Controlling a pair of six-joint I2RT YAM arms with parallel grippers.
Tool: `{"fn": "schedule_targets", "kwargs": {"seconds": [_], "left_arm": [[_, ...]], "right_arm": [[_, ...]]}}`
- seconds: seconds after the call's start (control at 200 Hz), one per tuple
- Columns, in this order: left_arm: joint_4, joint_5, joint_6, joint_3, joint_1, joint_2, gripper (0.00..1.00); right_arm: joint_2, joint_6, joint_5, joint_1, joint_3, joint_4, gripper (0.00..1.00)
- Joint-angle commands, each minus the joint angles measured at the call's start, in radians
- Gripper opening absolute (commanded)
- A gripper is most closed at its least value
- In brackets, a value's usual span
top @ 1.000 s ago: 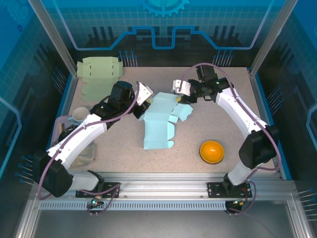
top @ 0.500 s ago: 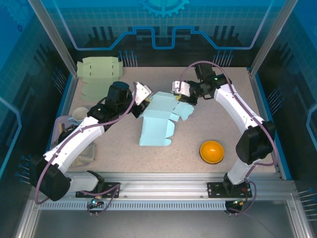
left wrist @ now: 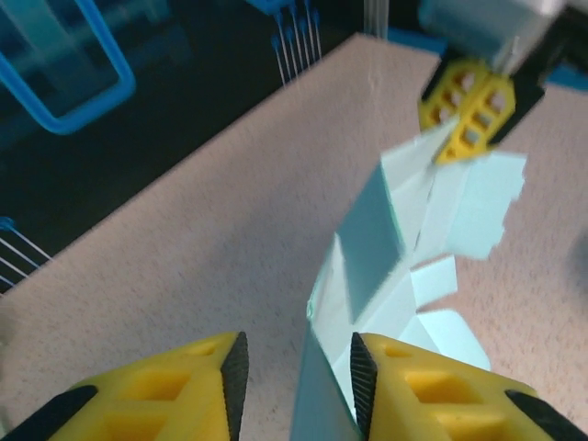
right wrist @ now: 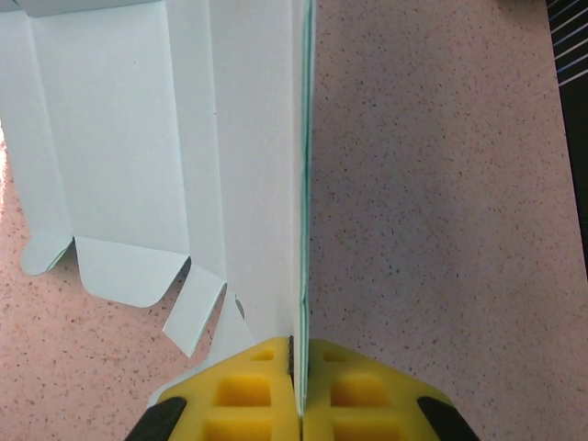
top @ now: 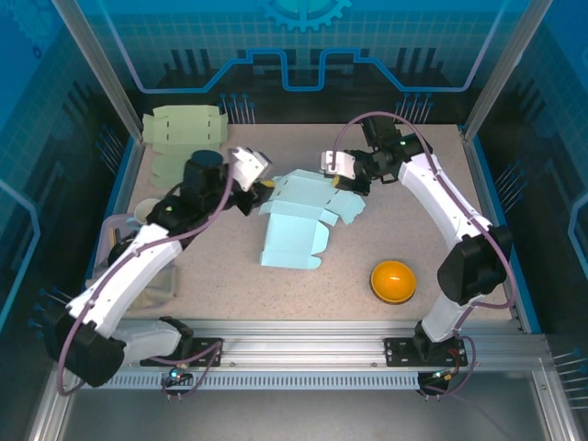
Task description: Fold the paper box
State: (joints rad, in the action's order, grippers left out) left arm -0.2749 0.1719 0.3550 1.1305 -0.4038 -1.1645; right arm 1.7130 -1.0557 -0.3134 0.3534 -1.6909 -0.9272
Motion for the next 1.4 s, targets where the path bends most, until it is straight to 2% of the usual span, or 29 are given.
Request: {"fn": "schedule_targets", "kwargs": {"seconds": [0.0,0.06,0.175,0.275,0.455,1.03,1.135,1.251,1.396], "left_arm": [[0.051,0.082,-0.019,0.066,0.049,0.038,0.44],[0.044,0.078,-0.011,0.089,0.06,0.008,0.49],[-0.007,0.125,0.012,0.159,0.059,-0.083,0.53],[-0.057,0.164,0.04,0.214,0.044,-0.144,0.55],[-0.14,0.158,0.119,0.257,-0.002,-0.212,0.56],[-0.083,0.206,0.044,0.253,-0.075,-0.287,0.59],[-0.053,0.178,0.023,0.245,-0.076,-0.295,0.57],[-0.02,0.087,0.002,0.232,-0.076,-0.292,0.55],[-0.012,-0.061,-0.146,0.239,-0.072,-0.245,0.59]], "right_arm": [[-0.017,-0.003,0.017,0.01,-0.029,-0.033,0.0],[-0.022,-0.006,0.012,0.011,-0.027,-0.033,0.0],[-0.027,-0.009,0.002,0.013,-0.023,-0.033,0.0],[-0.026,-0.007,-0.003,0.018,-0.022,-0.034,0.0],[-0.024,-0.008,-0.016,0.025,-0.026,-0.046,0.0],[-0.032,-0.006,-0.105,0.039,-0.037,-0.064,0.0],[-0.038,-0.006,-0.105,0.045,-0.028,-0.065,0.0],[-0.042,0.004,-0.088,0.045,-0.008,-0.052,0.0],[-0.013,0.1,-0.003,0.039,-0.028,-0.052,0.0]]}}
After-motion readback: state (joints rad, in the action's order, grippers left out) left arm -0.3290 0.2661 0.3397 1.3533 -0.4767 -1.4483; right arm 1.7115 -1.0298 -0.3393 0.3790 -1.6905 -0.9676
